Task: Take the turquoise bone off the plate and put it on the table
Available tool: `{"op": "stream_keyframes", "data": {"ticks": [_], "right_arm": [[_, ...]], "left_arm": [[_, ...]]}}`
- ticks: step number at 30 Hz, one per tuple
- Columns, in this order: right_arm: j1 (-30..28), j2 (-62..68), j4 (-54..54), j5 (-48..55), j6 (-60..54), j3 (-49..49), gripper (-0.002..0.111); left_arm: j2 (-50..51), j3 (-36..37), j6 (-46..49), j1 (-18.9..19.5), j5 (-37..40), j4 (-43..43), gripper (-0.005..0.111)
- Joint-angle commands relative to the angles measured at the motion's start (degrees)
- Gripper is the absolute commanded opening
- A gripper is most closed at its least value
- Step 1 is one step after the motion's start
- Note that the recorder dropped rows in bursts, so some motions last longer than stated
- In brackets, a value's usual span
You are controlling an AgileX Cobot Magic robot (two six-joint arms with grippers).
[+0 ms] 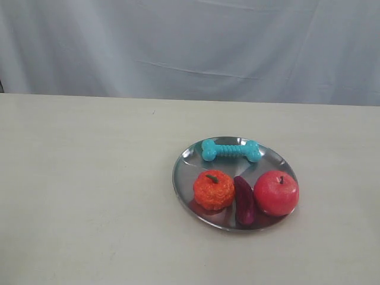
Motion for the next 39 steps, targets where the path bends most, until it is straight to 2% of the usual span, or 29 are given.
{"op": "stream_keyframes", "data": {"ticks": [1, 3, 7, 12, 19, 24, 30, 35, 39], "right_arm": [[-0.4, -0.19, 2.72, -9.01, 16.58, 0.13, 0.0], [-0.4, -0.19, 6.36, -4.17, 19.28, -1.76, 0.0], [-0.4, 3.09, 11.81, 17.02, 16.58, -10.09, 0.0], [-0.3, 16.91, 11.53, 24.77, 16.57, -20.97, 0.0], [-0.3, 42.58, -0.62, 42.98, 14.68, -42.67, 0.0], [-0.3, 56.0, 0.64, 56.93, 0.26, -57.32, 0.0], [-0.3, 68.95, 18.39, 67.73, -29.93, -70.99, 0.0], [-0.3, 81.75, 22.13, 81.86, -40.63, -84.09, 0.0], [-0.3, 92.79, 23.56, 97.27, -48.83, -92.95, 0.0]], "left_arm": [[-0.07, 0.15, -0.24, -0.44, -0.31, -0.08, 0.0], [-0.07, 0.15, -0.24, -0.44, -0.31, -0.08, 0.0], [-0.07, 0.15, -0.24, -0.44, -0.31, -0.08, 0.0], [-0.07, 0.15, -0.24, -0.44, -0.31, -0.08, 0.0], [-0.07, 0.15, -0.24, -0.44, -0.31, -0.08, 0.0], [-0.07, 0.15, -0.24, -0.44, -0.31, -0.08, 0.0], [-0.07, 0.15, -0.24, -0.44, -0.31, -0.08, 0.0], [-0.07, 0.15, -0.24, -0.44, -0.31, -0.08, 0.0], [-0.07, 0.15, -0.24, -0.44, -0.31, -0.08, 0.0]]}}
